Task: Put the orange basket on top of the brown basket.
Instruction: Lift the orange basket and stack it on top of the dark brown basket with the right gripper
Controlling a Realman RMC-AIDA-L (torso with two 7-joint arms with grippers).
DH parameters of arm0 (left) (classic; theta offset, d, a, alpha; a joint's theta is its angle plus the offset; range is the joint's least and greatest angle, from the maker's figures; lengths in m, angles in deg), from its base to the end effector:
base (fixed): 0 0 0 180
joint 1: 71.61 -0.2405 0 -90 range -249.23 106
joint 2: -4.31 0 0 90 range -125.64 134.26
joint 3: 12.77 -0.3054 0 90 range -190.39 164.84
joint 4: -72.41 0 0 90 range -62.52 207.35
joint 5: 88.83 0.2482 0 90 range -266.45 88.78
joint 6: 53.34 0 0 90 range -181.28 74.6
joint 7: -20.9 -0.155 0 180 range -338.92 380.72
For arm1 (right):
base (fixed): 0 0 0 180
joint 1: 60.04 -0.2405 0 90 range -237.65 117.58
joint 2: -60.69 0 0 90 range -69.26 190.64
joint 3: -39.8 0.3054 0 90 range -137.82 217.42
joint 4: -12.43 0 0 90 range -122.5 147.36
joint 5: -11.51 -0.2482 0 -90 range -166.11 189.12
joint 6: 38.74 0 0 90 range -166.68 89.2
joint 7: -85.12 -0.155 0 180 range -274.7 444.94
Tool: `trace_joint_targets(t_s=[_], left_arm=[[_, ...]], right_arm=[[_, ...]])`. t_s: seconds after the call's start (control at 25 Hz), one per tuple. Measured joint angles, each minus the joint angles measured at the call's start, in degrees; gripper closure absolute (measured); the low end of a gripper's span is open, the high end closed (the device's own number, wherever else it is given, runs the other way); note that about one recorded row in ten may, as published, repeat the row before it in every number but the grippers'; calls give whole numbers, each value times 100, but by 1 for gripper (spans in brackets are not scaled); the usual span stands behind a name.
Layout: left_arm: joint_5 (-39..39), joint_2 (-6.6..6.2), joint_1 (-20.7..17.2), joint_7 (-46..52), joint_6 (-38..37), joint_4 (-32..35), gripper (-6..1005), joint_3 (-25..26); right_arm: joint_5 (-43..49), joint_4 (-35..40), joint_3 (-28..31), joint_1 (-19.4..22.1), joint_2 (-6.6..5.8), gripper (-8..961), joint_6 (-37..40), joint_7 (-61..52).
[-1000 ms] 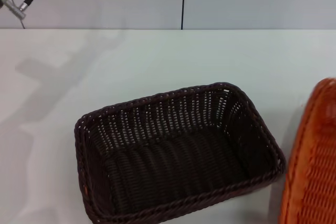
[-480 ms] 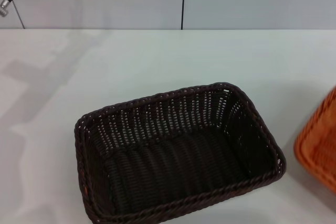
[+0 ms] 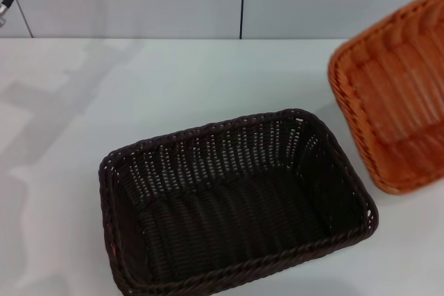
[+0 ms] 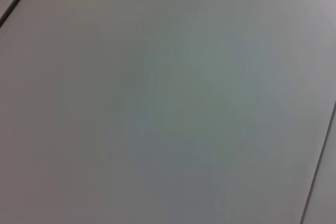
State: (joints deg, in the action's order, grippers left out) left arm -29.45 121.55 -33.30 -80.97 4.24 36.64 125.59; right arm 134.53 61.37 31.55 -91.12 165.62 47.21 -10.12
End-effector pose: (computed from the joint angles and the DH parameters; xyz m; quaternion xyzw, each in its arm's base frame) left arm -0.2588 0.5215 0.0936 -0.6749 -0.2847 -0.5322 0.4244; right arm 0.3960 0.4120 0.2176 -0.8114 0.3218 0.2420 0.4236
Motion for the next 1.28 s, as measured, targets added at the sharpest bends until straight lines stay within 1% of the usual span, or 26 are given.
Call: trace_joint_targets(t_s=[0.04, 0.08, 0.2, 0.24, 0.28, 0.4, 0.44, 0.48, 0.6, 0.64, 0.68, 0.76, 0.84, 0.88, 0.92, 1.0, 1.04, 1.08, 1.2, 1.24, 1.28], left_arm=[[1, -15, -8, 0, 0, 0, 140, -20], [6, -25, -16, 0, 1, 2, 140, -32], [49, -52, -28, 0, -1, 88, 140, -39], [58, -83, -12, 0, -2, 174, 140, -38], [58, -83, -12, 0, -2, 174, 140, -38], [83, -128, 24, 0, -4, 271, 140, -40], [101, -136, 43, 0, -5, 290, 140, -43], [101, -136, 43, 0, -5, 290, 140, -43], [135, -147, 57, 0, -6, 296, 140, -46], [136, -157, 60, 0, -6, 296, 140, -49], [136, -169, 62, 0, -7, 297, 140, -50], [173, -197, 67, 0, -10, 301, 140, -55], [264, -228, 87, 0, -42, 306, 140, -59], [264, -228, 87, 0, -42, 306, 140, -59], [275, -242, 97, 0, -53, 307, 140, -61], [279, -276, 110, 0, -66, 317, 140, -63], [279, -276, 110, 0, -66, 317, 140, -63], [280, -308, 127, 0, -77, 344, 140, -64], [319, -341, 148, 0, -93, 383, 140, -69], [354, -354, 158, 0, -97, 391, 140, -72], [422, -358, 171, 0, -111, 394, 140, -76]], right_arm=[[-413, -138, 26, 44, 180, 777, -61, 2], [-413, -138, 26, 44, 180, 776, -61, 2], [-1127, -438, 6, 129, 350, 772, -79, 11], [-1524, -634, 5, 155, 444, 770, -79, 59], [-1524, -634, 5, 155, 444, 769, -79, 59], [-2079, -924, -10, 164, 576, 765, -82, 253], [-2392, -1083, -44, 140, 667, 763, -65, 376], [-2392, -1083, -44, 140, 667, 762, -65, 376], [-2736, -1231, -260, 100, 843, 758, -11, 491], [-2921, -1292, -390, 94, 970, 756, 27, 565], [-2921, -1292, -390, 94, 970, 755, 27, 565], [-3090, -1354, -455, 94, 1112, 752, 85, 628], [-3368, -1598, -516, 121, 1301, 749, 292, 885], [-3368, -1598, -516, 121, 1301, 748, 292, 885], [-3439, -1774, -530, 124, 1340, 746, 386, 1009], [-3522, -2260, -554, 117, 1376, 744, 551, 1304], [-3555, -2787, -576, 89, 1376, 742, 661, 1687], [-3555, -2787, -576, 89, 1376, 741, 661, 1687], [-3550, -3410, -601, 48, 1377, 737, 712, 2152], [-3527, -3772, -623, 26, 1382, 735, 733, 2433], [-3527, -3772, -623, 26, 1382, 734, 733, 2433]])
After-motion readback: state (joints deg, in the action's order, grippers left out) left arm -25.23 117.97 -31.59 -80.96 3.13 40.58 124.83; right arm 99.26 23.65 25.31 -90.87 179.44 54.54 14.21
